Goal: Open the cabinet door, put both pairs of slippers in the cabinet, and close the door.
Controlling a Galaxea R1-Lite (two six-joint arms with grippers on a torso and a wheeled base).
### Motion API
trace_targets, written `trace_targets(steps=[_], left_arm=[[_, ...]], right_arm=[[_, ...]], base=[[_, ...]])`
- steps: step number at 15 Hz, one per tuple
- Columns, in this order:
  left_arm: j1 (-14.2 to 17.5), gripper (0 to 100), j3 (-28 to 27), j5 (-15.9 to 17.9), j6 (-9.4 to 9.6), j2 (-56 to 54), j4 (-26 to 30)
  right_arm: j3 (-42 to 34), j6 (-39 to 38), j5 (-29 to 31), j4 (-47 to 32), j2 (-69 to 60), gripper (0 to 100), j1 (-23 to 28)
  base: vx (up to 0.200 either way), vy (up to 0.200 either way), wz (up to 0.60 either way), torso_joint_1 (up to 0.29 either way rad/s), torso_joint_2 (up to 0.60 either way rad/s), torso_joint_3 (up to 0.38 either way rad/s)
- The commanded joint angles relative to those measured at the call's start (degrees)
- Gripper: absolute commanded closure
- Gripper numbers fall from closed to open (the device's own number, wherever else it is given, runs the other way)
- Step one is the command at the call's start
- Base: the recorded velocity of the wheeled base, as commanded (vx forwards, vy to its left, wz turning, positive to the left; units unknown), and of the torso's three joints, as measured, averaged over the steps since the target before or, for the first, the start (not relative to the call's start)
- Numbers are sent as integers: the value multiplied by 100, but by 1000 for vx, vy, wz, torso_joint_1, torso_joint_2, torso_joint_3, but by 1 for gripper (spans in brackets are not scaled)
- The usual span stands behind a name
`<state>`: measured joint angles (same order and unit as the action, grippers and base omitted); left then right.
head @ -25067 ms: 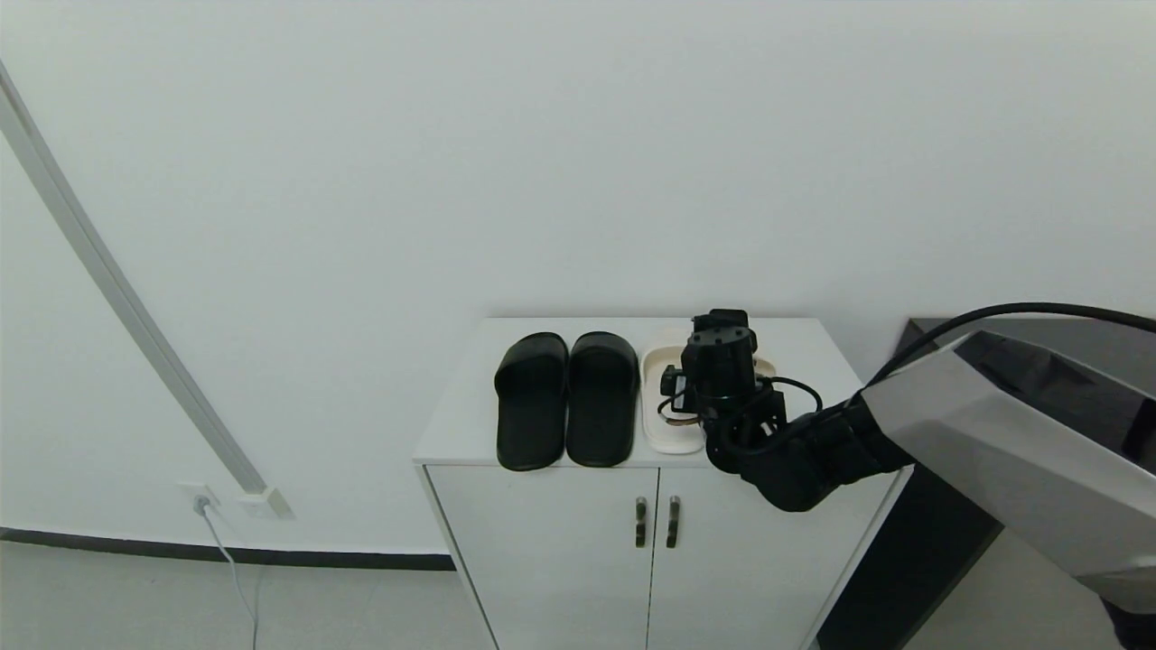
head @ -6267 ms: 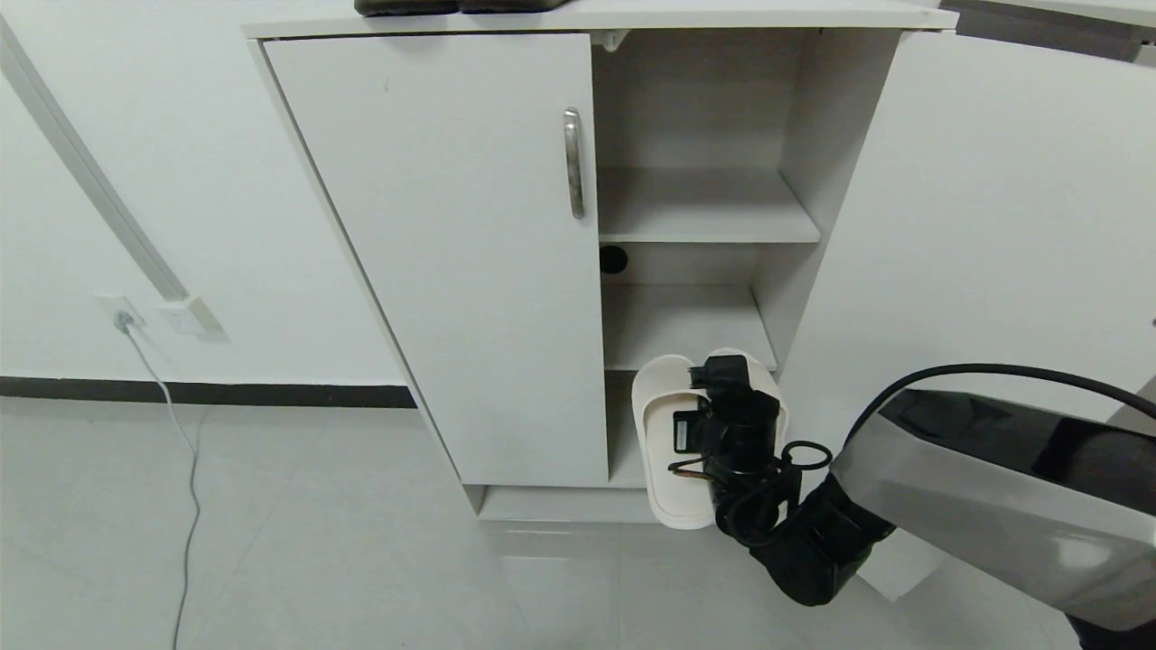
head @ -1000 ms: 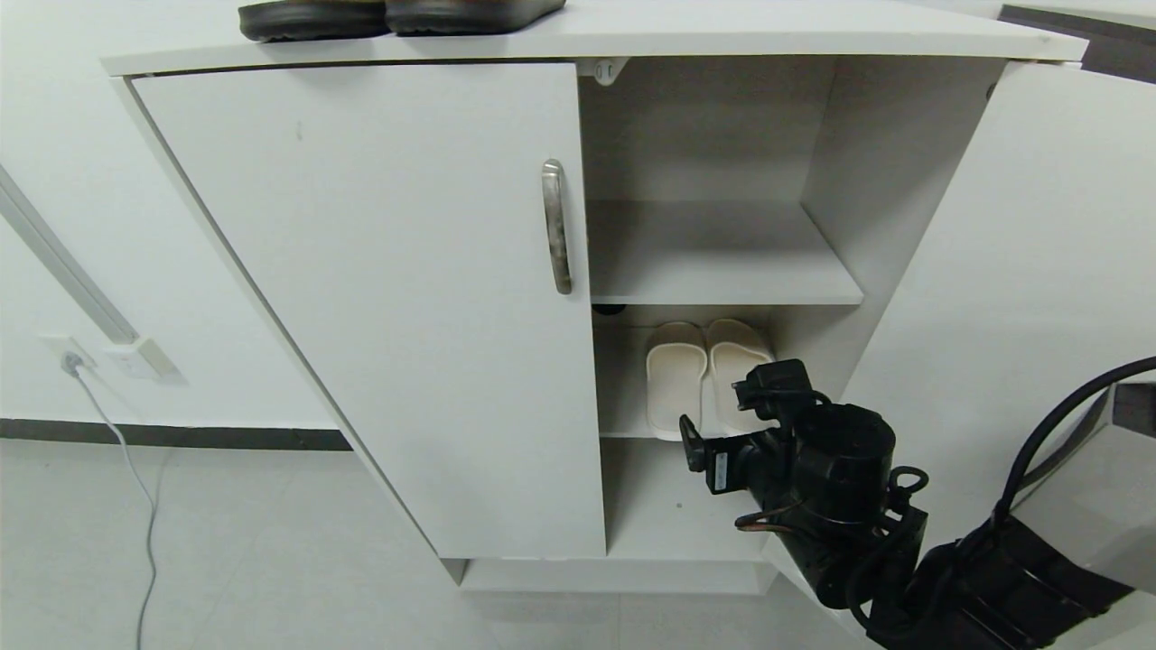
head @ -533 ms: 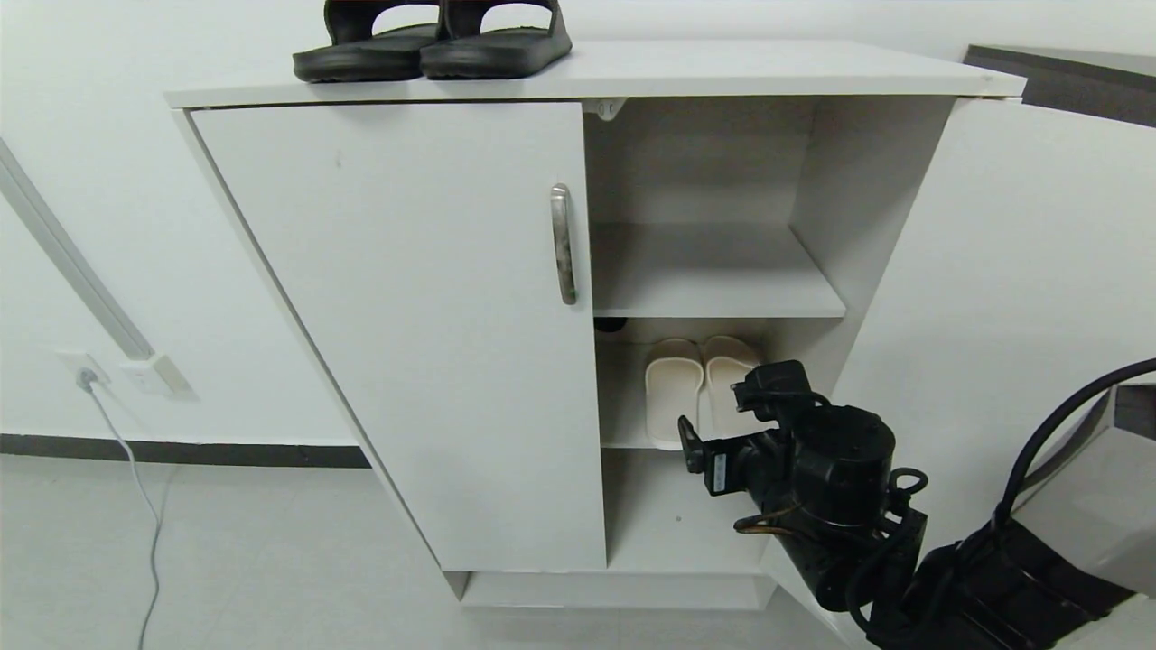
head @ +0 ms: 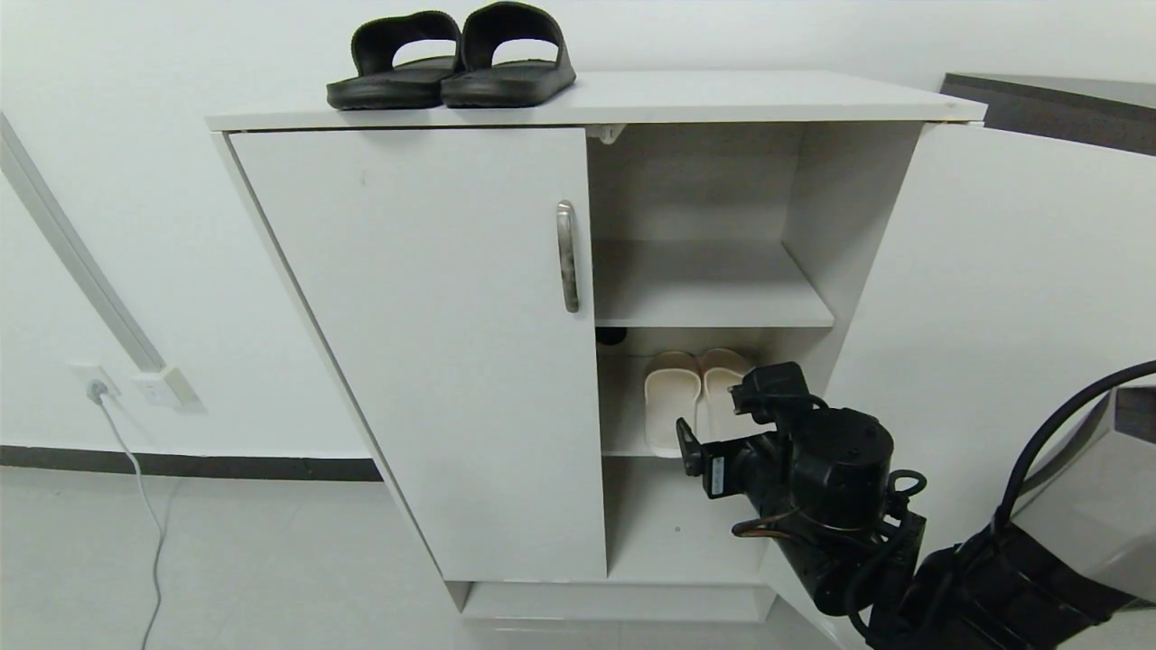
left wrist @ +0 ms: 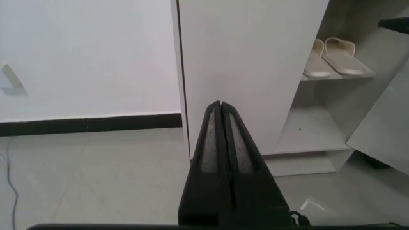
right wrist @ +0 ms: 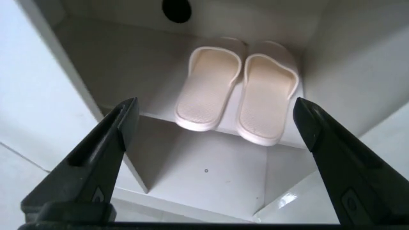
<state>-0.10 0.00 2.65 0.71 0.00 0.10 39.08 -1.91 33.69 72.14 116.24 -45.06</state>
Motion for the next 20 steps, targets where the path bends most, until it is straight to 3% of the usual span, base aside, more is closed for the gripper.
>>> trace_targets(steps=[1, 6, 18, 20], left_arm=[[1, 100, 0, -1, 0, 9, -1], [1, 100, 0, -1, 0, 9, -1], [1, 100, 0, -1, -27, 9, -1], [1, 100, 0, -1, -27, 9, -1]], right_arm=[[-6, -2, -3, 1, 4, 0, -38], [-24, 7, -3, 45, -13, 0, -73], [-94, 51, -3, 177, -31, 0, -109], [-111, 51, -3, 177, -31, 0, -117]], base=[[-200, 0, 0, -7, 2, 12], [-200, 0, 0, 3, 0, 4], [0, 0, 0, 0, 0, 0], [0, 200, 0, 0, 2, 5]])
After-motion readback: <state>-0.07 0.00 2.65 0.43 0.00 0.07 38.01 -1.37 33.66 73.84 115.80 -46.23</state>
